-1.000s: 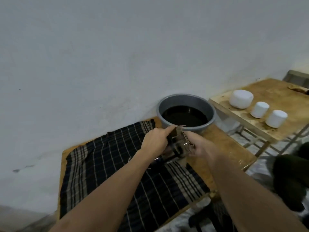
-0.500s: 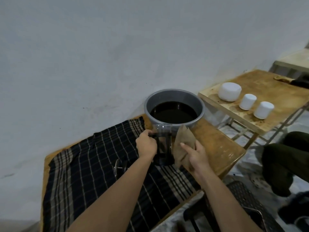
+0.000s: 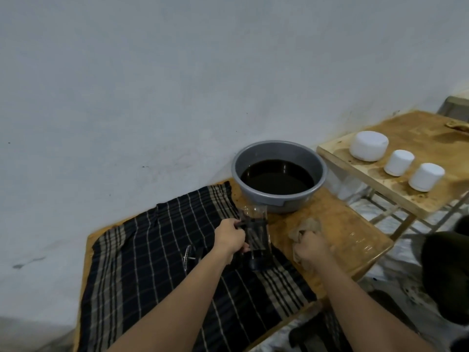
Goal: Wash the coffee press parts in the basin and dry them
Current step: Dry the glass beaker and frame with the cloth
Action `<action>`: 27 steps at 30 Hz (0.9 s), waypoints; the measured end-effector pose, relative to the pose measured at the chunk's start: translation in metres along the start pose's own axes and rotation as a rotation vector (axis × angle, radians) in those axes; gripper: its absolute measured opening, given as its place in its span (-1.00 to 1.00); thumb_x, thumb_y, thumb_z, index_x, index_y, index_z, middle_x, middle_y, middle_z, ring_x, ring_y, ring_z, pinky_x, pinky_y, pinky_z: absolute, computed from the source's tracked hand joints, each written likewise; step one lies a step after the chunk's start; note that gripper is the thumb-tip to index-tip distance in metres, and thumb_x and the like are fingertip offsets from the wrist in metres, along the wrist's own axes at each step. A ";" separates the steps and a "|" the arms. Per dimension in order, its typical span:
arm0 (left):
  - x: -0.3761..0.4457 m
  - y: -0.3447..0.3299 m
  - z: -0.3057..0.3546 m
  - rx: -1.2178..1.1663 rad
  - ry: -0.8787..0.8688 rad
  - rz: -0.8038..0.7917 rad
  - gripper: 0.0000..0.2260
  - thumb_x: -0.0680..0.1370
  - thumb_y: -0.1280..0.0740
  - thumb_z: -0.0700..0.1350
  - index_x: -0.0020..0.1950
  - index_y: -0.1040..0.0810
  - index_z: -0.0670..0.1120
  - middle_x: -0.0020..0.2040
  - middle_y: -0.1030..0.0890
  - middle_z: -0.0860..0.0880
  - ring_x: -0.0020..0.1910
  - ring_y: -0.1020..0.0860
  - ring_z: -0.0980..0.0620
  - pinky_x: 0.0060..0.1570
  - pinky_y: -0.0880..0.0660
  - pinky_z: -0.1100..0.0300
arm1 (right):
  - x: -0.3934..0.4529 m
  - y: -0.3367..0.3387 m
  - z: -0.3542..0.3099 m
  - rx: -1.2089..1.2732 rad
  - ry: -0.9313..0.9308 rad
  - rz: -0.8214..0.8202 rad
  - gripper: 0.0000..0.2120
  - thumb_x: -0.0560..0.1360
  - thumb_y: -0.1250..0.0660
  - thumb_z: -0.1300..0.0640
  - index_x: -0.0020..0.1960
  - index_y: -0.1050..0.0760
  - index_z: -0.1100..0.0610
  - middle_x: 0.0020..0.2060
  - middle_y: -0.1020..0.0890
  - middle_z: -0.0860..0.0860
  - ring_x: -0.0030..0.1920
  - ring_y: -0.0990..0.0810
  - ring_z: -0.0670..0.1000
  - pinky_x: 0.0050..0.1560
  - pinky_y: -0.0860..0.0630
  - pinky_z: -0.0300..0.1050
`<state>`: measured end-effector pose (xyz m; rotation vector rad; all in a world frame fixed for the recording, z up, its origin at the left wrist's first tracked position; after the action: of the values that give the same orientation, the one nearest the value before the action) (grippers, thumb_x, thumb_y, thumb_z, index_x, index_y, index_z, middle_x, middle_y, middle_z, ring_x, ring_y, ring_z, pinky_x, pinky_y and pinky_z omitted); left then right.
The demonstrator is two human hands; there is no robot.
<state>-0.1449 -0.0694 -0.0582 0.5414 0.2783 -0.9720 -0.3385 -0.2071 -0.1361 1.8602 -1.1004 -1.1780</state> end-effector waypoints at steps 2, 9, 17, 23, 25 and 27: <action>0.001 0.005 0.002 0.011 -0.016 -0.001 -0.70 0.59 -0.18 -0.32 0.29 -0.47 -0.14 -0.01 -0.64 -0.20 -0.35 -0.59 0.02 -0.30 -0.60 0.19 | -0.012 0.025 -0.023 0.338 0.053 0.079 -0.69 0.50 -0.28 0.04 0.20 -0.51 0.12 0.29 -0.50 0.11 0.29 -0.46 0.14 0.32 -0.43 0.18; 0.000 0.032 0.032 -0.023 -0.189 -0.069 -0.79 0.57 -0.21 -0.32 0.10 -0.60 -0.19 -0.19 -0.64 -0.18 -0.41 -0.57 0.05 -0.17 -0.59 0.01 | -0.063 0.040 -0.129 0.878 0.429 -0.563 -0.54 0.45 -0.45 0.22 0.23 -0.43 -0.16 0.16 -0.60 -0.08 0.15 -0.59 -0.08 -0.03 -0.55 -0.13; 0.032 0.103 0.041 0.085 -0.251 0.042 -0.79 0.48 -0.32 -0.32 -0.05 -0.68 -0.07 -0.16 -0.67 -0.08 -0.21 -0.58 0.06 -0.14 -0.54 0.21 | -0.015 0.032 -0.213 0.617 0.639 -0.459 -0.36 0.23 -0.61 0.17 0.21 -0.39 -0.06 0.12 -0.64 -0.01 0.17 -0.61 -0.01 0.25 -0.53 0.09; 0.089 0.150 0.020 0.231 -0.129 0.282 -0.93 0.51 -0.39 -0.17 -0.06 -0.67 -0.08 -0.24 -0.63 -0.13 -0.24 -0.60 -0.06 -0.08 -0.64 0.02 | 0.045 -0.011 -0.274 0.472 0.670 -0.403 -0.15 0.20 -0.60 0.14 0.38 -0.26 -0.02 0.26 -0.54 -0.02 0.29 -0.51 0.05 0.24 -0.50 -0.01; 0.110 0.159 0.016 0.281 -0.110 0.330 -0.92 0.49 -0.39 -0.18 -0.07 -0.68 -0.13 -0.20 -0.68 -0.19 -0.18 -0.64 -0.17 -0.05 -0.62 -0.04 | 0.065 -0.026 -0.290 0.468 0.652 -0.401 -0.17 0.23 -0.59 0.24 0.39 -0.28 -0.01 0.26 -0.55 0.01 0.27 -0.52 0.06 0.31 -0.46 0.02; 0.126 0.165 0.016 0.317 -0.091 0.368 -0.88 0.51 -0.37 -0.20 -0.02 -0.67 -0.19 -0.15 -0.68 -0.21 -0.11 -0.64 -0.20 -0.08 -0.58 0.03 | 0.080 -0.038 -0.305 0.498 0.646 -0.422 -0.16 0.23 -0.59 0.28 0.40 -0.28 -0.03 0.29 -0.54 0.01 0.28 -0.52 0.05 0.37 -0.42 0.08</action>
<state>0.0617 -0.0939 -0.0517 0.8036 -0.0611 -0.6812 -0.0264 -0.2340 -0.0851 2.6898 -0.6746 -0.4247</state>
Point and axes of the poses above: each hand's wrist, its own x-axis towards the middle knuckle, its own y-axis out of the back of the hand, z = x × y, the point moved 7 cm from there along x, towards the middle knuckle
